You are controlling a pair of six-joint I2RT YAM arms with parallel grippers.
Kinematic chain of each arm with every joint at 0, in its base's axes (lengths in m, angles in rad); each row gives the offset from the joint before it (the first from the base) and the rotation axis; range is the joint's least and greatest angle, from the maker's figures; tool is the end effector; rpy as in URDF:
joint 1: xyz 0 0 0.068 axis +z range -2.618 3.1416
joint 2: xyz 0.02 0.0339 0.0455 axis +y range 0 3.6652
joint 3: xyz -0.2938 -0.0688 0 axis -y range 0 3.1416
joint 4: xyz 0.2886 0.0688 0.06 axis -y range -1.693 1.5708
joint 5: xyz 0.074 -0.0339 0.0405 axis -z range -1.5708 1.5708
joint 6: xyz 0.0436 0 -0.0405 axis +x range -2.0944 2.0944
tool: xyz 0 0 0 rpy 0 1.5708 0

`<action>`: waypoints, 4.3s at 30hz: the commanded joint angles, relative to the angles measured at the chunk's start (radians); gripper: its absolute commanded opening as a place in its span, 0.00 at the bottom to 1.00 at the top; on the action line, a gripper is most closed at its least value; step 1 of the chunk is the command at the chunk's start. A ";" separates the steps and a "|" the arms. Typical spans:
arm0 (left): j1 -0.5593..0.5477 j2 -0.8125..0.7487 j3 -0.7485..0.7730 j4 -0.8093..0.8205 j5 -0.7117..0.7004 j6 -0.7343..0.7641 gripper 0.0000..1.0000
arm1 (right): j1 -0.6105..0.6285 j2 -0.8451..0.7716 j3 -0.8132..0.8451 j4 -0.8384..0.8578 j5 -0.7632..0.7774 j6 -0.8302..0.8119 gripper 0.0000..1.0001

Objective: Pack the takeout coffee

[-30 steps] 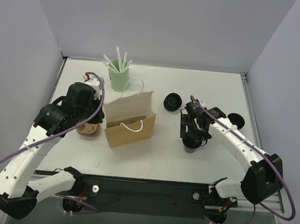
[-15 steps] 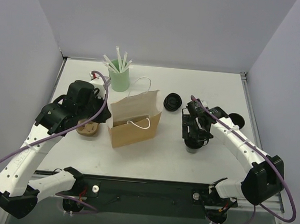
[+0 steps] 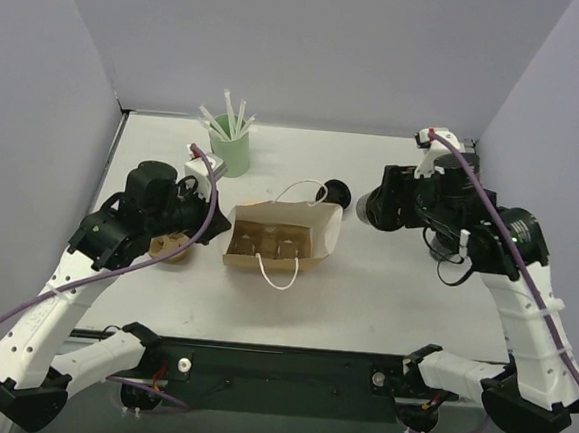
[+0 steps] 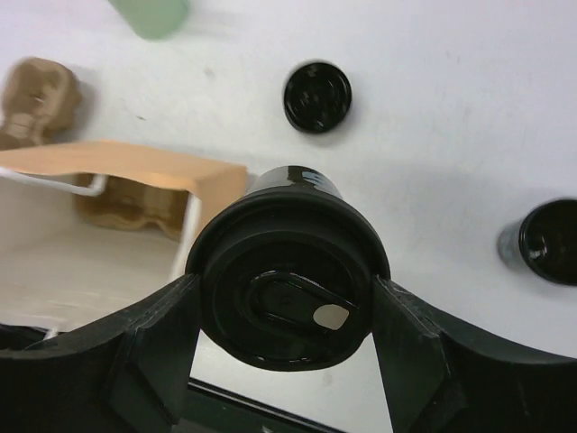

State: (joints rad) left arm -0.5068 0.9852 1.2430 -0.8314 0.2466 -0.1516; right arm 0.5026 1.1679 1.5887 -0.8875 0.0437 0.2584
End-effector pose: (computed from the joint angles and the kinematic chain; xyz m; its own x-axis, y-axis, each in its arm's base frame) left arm 0.1864 -0.1156 0.4268 -0.5672 0.1474 -0.8103 0.5709 0.7795 -0.2578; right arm 0.2189 0.1181 0.5035 -0.4954 0.0190 -0.8684 -0.3315 0.9200 0.2092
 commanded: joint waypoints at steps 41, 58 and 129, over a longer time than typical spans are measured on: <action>0.019 -0.066 -0.218 0.526 0.286 0.093 0.00 | 0.576 0.182 0.045 0.041 -0.131 -0.648 0.60; 0.022 -0.128 -0.393 0.699 0.379 0.003 0.00 | 0.617 0.202 -0.284 0.294 0.125 -0.910 0.59; -0.015 -0.373 -0.691 0.772 0.408 -0.126 0.00 | 0.605 0.062 -0.710 0.645 0.343 -1.058 0.57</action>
State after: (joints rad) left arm -0.5110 0.6167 0.5404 -0.0830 0.6640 -0.2810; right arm 1.0958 1.2743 0.8600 -0.1658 0.3443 -0.8124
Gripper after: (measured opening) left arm 0.033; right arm 0.689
